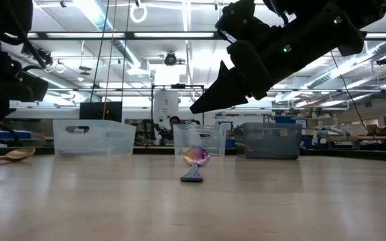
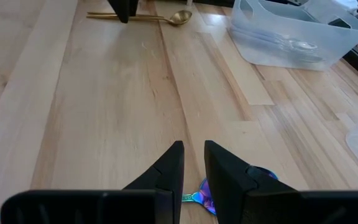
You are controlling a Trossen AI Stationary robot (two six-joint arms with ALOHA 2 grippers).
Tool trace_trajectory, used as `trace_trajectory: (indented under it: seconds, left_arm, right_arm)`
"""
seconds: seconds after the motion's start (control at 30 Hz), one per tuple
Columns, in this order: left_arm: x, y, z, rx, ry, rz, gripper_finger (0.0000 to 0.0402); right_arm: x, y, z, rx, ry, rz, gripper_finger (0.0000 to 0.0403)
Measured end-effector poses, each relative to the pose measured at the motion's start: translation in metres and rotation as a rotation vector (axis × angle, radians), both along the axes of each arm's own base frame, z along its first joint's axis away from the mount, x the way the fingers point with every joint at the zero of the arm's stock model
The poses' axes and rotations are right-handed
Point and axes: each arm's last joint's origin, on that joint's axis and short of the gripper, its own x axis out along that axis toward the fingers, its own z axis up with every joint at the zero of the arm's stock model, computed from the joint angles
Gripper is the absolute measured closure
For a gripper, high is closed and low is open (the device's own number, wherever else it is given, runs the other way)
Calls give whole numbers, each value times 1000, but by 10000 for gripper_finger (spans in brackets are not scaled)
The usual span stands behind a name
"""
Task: Sort silverware by color (type)
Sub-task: Put the gold spoon into the right transparent bin
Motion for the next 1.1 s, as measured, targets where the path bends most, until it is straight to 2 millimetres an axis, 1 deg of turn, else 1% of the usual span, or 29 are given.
trace_trajectory:
  seconds: [0.1, 0.17, 0.37, 0.5, 0.63, 0.77, 1.0, 1.1]
  left_arm:
    - [3, -1, 1, 8, -26, -35, 269]
    - [3, -1, 1, 13, -30, -29, 270]
    - [0, 1, -1, 14, -3, 100, 275]
    - [-3, 0, -5, -19, 7, 136, 306]
    - [-4, 0, -6, -17, 6, 133, 346]
    - [-4, 0, -6, -19, 9, 112, 377]
    - [-5, 0, -6, -16, 14, 110, 381]
    - [-4, 0, 1, -9, 24, 103, 381]
  right_arm:
    - [0, 0, 0, 3, 1, 5, 328]
    - [0, 0, 0, 4, 1, 6, 328]
    - [0, 0, 0, 4, 1, 6, 328]
    - [0, 0, 0, 5, 1, 7, 328]
    - [0, 0, 0, 6, 1, 9, 328]
    - [0, 0, 0, 6, 0, 9, 328]
    - [1, 0, 1, 8, -7, 9, 328]
    - [1, 0, 1, 9, -7, 10, 328]
